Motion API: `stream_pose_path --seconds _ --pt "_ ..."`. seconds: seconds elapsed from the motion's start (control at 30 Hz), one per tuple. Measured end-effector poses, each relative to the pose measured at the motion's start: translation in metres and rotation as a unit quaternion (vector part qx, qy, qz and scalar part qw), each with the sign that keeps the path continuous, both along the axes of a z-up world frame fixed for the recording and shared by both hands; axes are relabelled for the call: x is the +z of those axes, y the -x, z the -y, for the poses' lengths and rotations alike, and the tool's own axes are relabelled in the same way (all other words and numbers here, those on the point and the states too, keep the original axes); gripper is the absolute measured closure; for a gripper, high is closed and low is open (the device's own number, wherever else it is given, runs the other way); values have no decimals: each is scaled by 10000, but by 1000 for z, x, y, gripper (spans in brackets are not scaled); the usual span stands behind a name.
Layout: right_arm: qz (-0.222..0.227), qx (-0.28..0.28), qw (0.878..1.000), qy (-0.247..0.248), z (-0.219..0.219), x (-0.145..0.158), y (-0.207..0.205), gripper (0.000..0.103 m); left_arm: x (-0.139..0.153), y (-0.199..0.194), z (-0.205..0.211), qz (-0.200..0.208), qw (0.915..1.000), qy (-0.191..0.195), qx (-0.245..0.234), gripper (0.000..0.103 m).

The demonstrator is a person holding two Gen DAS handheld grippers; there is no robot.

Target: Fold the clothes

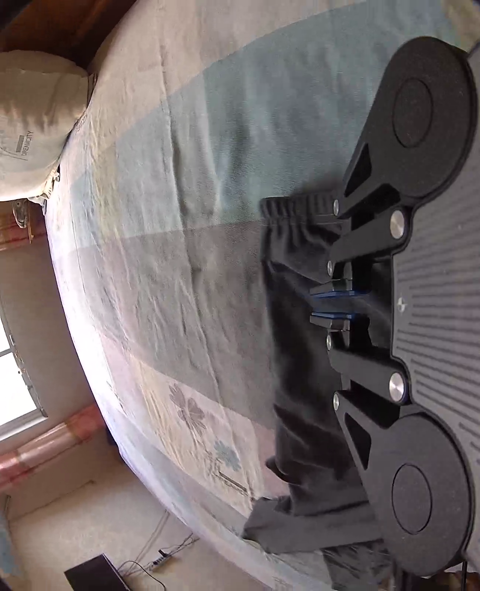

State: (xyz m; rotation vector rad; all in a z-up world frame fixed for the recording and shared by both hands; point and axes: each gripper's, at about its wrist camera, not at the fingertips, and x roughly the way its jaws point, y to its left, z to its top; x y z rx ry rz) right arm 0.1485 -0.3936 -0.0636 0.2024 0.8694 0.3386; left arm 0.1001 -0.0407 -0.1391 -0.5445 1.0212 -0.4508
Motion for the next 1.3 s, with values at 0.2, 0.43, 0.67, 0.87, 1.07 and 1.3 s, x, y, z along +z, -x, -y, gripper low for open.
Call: stream_pose_path --seconds 0.2,0.43,0.67,0.87,1.07,1.3 --pt "-325 -478 9983 120 32 -24 36 101 0 1 2 9 10000 -50 -59 100" --pt "91 -747 9960 -485 42 0 55 87 2 2 5 34 9999 -97 -128 100" --pt "-217 -629 9955 -677 31 -15 63 76 11 3 1 152 9998 -5 -108 100" --pt "-808 -434 9732 -2107 28 -28 72 60 18 0 3 296 9995 37 -32 100" --pt "-1355 -1157 9364 -3023 41 -61 69 60 21 -2 1 282 9995 140 21 100" --pt "-1302 -1647 9267 -3117 46 -62 59 77 23 -3 0 320 9994 131 0 100"
